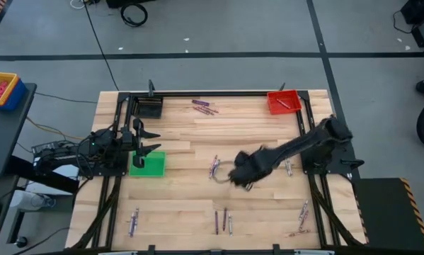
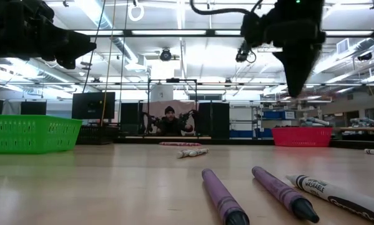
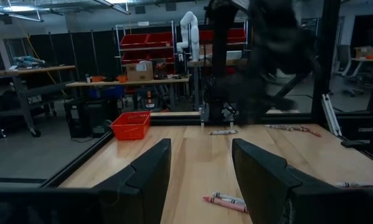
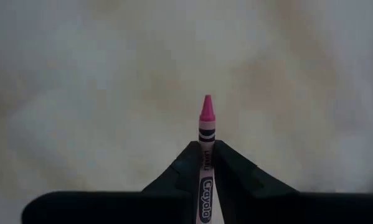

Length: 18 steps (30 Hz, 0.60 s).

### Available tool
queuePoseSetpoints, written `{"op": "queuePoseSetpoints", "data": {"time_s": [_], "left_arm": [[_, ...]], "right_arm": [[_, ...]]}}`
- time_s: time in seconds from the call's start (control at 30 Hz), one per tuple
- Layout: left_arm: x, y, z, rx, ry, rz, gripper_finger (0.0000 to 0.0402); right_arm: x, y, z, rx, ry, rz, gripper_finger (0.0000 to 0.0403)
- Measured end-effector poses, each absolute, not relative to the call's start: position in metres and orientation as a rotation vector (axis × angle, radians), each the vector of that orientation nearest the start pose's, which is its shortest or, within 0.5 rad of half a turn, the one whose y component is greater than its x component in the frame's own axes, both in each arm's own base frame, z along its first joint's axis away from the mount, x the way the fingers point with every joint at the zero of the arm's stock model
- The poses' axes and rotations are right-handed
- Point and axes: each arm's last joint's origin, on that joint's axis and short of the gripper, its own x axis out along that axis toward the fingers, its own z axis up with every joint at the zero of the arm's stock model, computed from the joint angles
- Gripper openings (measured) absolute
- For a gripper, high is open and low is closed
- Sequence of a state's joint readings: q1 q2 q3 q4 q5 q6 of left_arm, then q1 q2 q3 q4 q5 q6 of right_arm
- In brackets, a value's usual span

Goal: Sort crayons
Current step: Put the pink crayon into the red bin

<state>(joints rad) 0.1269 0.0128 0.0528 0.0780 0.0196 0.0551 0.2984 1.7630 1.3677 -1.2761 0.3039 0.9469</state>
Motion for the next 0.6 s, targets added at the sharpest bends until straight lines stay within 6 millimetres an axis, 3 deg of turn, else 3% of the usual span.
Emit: {"op": "queuePoseSetpoints", "data": {"time_s": [0.17, 0.23, 0.47, 0.6], "left_arm": [[0.094, 0.011, 0.188, 0.064, -0.115, 0.110, 0.0183], [0.094, 0.011, 0.188, 0.063, -0.115, 0.111, 0.0183], [0.094, 0.011, 0.188, 0.063, -0.115, 0.110, 0.0183], [0.094, 0.011, 0.188, 0.063, -0.115, 0.110, 0.0183]], "right_arm": [[0.280, 0.025, 0.257, -0.062, 1.394, -0.929, 0.0048], [0.275, -0.001, 0.259, -0.151, 1.431, -0.973, 0.0048], [0.249, -0.101, 0.230, -0.176, 1.657, -0.989, 0.0048], [0.226, -0.153, 0.209, -0.118, 1.686, -1.067, 0.0048]]}}
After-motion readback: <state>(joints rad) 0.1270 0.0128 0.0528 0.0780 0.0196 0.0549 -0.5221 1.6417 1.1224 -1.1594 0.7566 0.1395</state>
